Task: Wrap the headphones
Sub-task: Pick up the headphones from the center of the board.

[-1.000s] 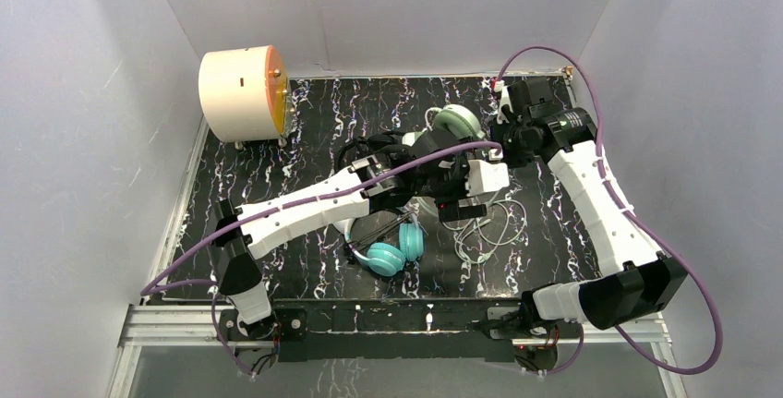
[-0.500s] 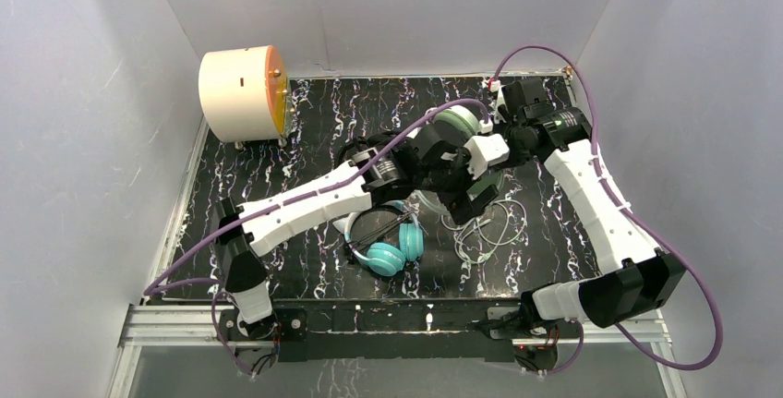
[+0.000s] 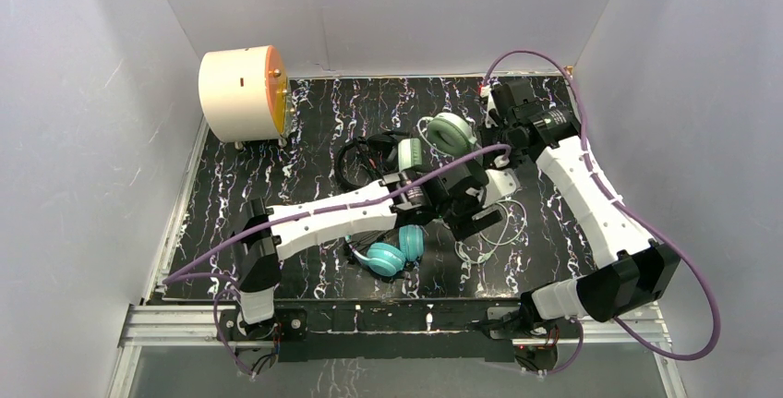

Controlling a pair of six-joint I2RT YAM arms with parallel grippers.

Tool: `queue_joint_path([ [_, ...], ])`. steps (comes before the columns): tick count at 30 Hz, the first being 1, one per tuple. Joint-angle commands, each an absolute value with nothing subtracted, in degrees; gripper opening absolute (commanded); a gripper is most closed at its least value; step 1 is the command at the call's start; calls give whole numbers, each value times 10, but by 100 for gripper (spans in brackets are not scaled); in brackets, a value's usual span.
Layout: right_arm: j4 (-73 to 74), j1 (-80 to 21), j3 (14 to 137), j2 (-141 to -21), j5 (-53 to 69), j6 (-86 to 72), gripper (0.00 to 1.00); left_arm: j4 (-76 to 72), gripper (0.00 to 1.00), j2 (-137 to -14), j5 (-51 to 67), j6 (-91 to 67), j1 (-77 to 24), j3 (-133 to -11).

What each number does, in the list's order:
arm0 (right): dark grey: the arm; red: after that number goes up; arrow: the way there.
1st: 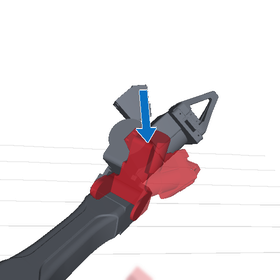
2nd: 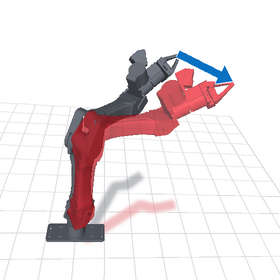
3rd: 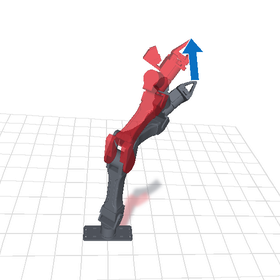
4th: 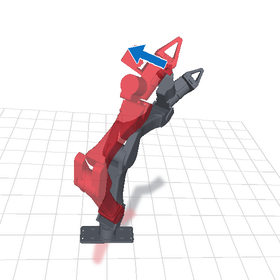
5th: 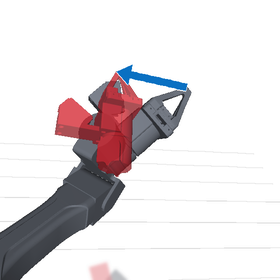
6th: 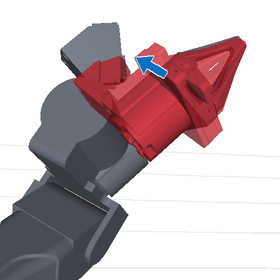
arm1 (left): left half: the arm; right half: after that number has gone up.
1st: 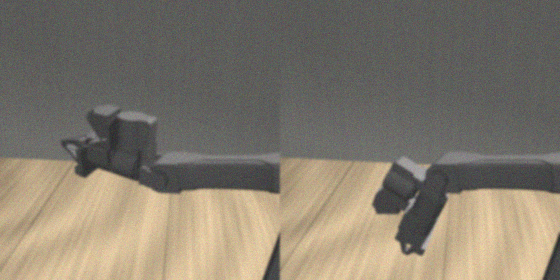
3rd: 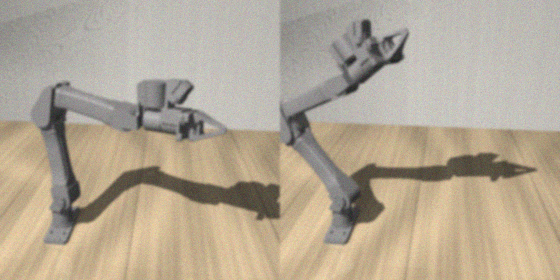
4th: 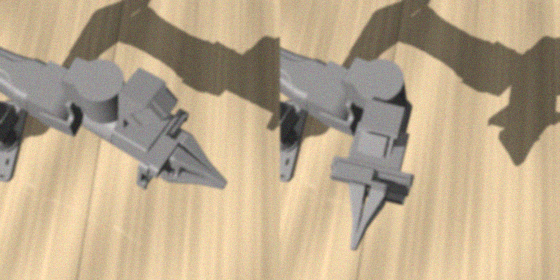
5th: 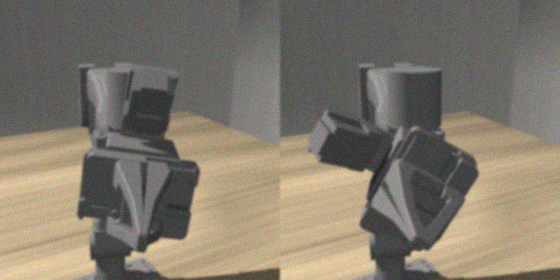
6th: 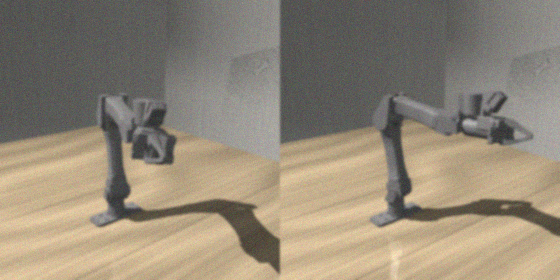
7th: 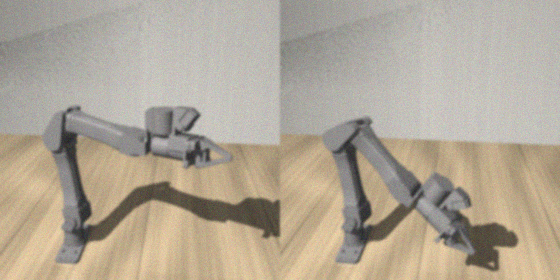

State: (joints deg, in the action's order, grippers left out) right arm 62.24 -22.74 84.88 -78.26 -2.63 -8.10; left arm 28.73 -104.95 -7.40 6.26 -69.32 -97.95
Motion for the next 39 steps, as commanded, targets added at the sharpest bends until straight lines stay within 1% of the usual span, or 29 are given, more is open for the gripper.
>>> queue_joint_path([
  [1, 605, -232, 910, -774, -8, -101, 0, 271, 75, -1043, -193, 113, -712, -969],
  [3, 611, -233, 920, -774, -4, -101, 0, 260, 58, -1039, -218, 125, -719, -963],
  [6, 619, -234, 930, -776, -4, -99, 1, 240, 36, -1026, -218, 134, -727, -956],
  [8, 618, -234, 932, -775, 15, -97, 10, 238, 20, -1023, -218, 137, -736, -956],
  [11, 615, -235, 935, -773, 32, -96, 24, 236, 4, -1018, -219, 134, -740, -953],
  [12, 615, -234, 940, -773, 37, -95, 29, 236, 0, -1016, -222, 130, -740, -953],
  [15, 623, -235, 967, -776, 40, -91, 47, 228, 0, -994, -224, 111, -741, -942],
  [19, 644, -234, 1042, -790, 43, -76, 79, 206, 0, -941, -235, 80, -740, -914],
  [20, 654, -234, 1069, -797, 36, -72, 85, 200, 0, -925, -234, 71, -738, -905],
  [22, 682, -234, 1147, -819, 14, -68, 94, 194, 0, -893, -227, 46, -731, -893],
  [25, 698, -234, 1229, -844, 4, -60, 98, 206, 0, -840, -179, -25, -689, -889],
  [27, 672, -234, 1223, -836, -24, -62, 99, 201, 0, -800, -114, -96, -631, -882],
  [28, 649, -234, 1200, -824, -18, -66, 99, 191, 0, -780, -76, -146, -584, -875],
  [29, 621, -233, 1170, -809, -11, -71, 99, 178, 0, -759, -36, -180, -562, -869],
  [31, 557, -230, 1092, -778, 27, -81, 99, 149, 0, -732, 57, -244, -482, -861],
  [35, 432, -217, 953, -725, 111, -92, 99, 60, 0, -715, 221, -391, -361, -854],
  [36, 397, -216, 921, -708, 133, -90, 99, 18, 0, -716, 266, -444, -325, -846],
  [39, 276, -215, 818, -653, 213, -79, 99, -201, 0, -728, 382, -637, -249, -787],
])
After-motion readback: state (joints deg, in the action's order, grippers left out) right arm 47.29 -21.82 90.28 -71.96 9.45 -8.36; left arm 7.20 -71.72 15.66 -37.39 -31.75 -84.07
